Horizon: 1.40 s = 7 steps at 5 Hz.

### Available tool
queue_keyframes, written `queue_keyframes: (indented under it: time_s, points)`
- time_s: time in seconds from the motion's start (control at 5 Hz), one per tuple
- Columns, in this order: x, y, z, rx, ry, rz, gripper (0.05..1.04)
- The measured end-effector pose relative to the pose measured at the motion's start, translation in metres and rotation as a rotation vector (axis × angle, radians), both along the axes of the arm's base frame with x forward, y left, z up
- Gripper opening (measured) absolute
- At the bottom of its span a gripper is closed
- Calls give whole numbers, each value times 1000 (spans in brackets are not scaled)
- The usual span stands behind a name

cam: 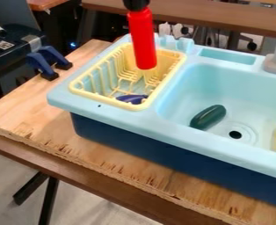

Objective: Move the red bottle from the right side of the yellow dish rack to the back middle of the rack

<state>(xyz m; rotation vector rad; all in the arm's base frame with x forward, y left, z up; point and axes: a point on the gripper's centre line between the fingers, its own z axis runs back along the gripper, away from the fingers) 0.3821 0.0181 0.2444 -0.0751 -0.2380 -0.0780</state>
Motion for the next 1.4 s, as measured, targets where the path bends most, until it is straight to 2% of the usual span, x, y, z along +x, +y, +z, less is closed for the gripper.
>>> queue_keyframes:
  time_s: [0.6,0.8,1.2,1.4]
  points:
    - [1,44,1,18,-1,78,142]
    - [10,51,-6,-6,5,84,142]
    - [23,51,-26,-33,44,66,142]
    - [29,46,-28,-12,46,62,142]
